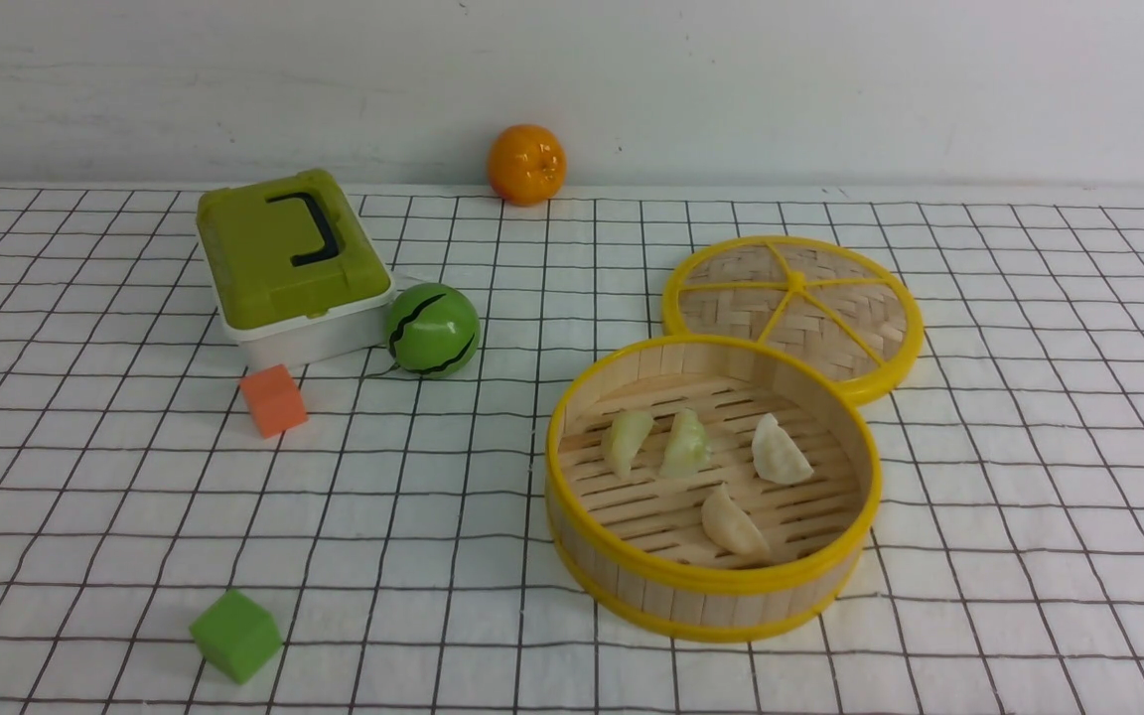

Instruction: Put the dumplings into the steamer on the table with the white tablecloth.

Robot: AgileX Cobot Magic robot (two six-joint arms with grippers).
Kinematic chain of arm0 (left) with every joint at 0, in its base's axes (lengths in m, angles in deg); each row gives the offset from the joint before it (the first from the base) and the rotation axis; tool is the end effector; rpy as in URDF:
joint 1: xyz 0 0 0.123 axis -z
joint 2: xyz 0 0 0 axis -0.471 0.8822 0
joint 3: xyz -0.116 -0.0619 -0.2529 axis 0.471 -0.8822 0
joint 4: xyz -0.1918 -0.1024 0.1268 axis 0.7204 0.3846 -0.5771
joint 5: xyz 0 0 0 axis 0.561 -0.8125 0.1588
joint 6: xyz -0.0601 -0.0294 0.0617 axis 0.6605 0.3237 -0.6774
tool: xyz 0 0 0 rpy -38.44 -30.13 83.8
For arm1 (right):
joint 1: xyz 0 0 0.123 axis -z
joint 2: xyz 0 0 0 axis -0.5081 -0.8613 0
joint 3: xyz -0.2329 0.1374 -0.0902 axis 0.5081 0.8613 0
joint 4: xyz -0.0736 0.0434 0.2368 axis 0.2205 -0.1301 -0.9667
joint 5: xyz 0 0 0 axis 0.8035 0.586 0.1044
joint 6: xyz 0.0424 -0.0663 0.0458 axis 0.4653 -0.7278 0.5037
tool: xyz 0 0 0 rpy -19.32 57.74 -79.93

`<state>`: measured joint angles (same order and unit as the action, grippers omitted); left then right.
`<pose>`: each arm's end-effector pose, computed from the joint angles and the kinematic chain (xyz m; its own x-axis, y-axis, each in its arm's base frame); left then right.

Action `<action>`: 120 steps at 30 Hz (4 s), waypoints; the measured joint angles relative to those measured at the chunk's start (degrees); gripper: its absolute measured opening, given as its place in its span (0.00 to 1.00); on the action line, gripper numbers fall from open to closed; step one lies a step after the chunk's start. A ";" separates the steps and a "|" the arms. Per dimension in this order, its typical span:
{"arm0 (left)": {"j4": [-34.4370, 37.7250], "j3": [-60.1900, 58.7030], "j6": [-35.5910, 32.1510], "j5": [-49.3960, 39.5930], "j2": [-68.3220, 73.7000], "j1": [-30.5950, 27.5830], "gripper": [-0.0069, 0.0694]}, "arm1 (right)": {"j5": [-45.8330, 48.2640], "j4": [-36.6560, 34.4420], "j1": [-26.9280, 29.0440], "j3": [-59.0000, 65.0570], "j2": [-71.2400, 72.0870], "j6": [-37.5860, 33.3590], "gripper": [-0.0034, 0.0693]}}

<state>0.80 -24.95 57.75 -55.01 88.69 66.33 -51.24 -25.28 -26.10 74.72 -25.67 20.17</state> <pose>0.0283 -0.0036 0.3506 -0.5434 0.0313 -0.8389 0.3493 0.9172 -0.1920 0.0523 -0.0033 0.1728 -0.2960 0.0676 -0.9528 0.0832 0.9955 0.0448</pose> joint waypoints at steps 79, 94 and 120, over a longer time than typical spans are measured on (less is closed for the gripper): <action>8.09 -46.15 -10.35 42.00 -18.88 -38.31 0.07 | 0.05 0.06 0.00 0.00 0.00 -0.14 0.19; 8.09 -46.15 -10.35 42.00 -18.88 -38.31 0.07 | 0.05 0.06 0.00 0.00 0.00 -0.02 0.22; 8.09 -46.15 -10.35 42.00 -18.88 -38.31 0.08 | 0.05 0.07 0.00 0.00 0.00 -0.02 0.25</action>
<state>8.89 -71.10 47.40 -13.00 69.80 28.02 -51.19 -25.21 -26.10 74.72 -25.67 20.14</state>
